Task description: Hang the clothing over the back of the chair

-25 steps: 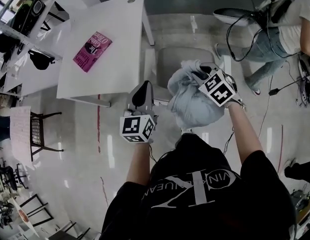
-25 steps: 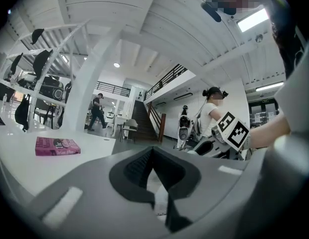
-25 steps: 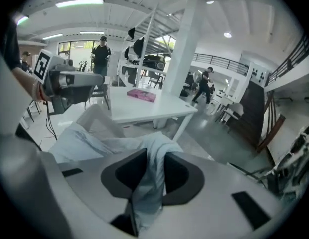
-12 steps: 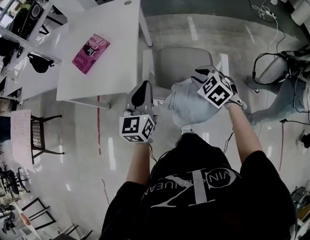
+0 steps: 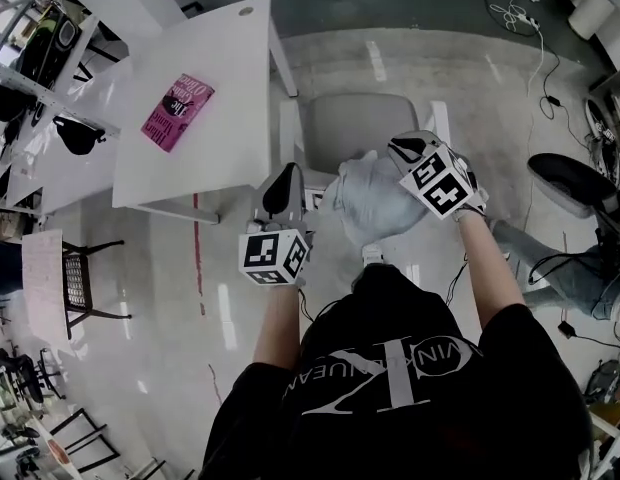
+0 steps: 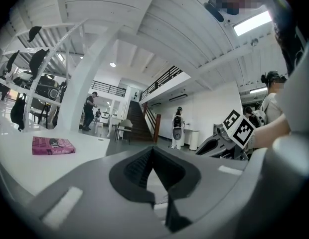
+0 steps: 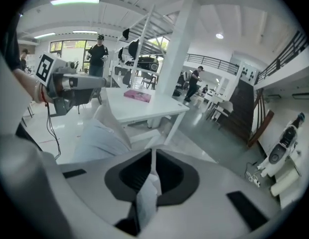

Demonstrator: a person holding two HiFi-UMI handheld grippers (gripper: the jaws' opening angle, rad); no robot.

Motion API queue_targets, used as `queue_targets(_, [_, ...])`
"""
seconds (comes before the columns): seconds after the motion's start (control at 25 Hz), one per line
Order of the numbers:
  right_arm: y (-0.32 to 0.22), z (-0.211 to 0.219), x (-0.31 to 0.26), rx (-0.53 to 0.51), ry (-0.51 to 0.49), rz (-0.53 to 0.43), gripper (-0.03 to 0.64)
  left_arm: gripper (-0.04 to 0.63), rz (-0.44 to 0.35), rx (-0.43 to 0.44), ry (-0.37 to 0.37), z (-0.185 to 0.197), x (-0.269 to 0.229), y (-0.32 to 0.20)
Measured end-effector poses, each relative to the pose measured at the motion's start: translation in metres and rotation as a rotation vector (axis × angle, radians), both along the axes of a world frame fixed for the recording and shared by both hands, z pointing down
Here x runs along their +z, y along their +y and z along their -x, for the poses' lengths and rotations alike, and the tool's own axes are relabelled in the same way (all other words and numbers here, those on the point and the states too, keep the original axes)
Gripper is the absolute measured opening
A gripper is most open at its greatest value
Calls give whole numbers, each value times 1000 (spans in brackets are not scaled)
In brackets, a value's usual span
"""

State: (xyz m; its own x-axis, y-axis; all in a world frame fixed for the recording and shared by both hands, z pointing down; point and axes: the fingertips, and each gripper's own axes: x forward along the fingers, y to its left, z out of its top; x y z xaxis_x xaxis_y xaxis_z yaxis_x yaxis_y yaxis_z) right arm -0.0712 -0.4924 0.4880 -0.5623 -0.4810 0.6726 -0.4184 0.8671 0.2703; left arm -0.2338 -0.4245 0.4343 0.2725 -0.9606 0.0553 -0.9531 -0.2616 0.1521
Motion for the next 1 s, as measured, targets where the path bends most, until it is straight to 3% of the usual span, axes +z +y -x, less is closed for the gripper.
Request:
queue_targets(0.32, [22, -20, -36, 156, -240, -16, 14, 12, -12, 31, -14, -8, -4, 19])
queue_targets(1.0, [117, -61, -61, 322, -456, -78, 14, 12, -20, 102, -37, -24, -3, 87])
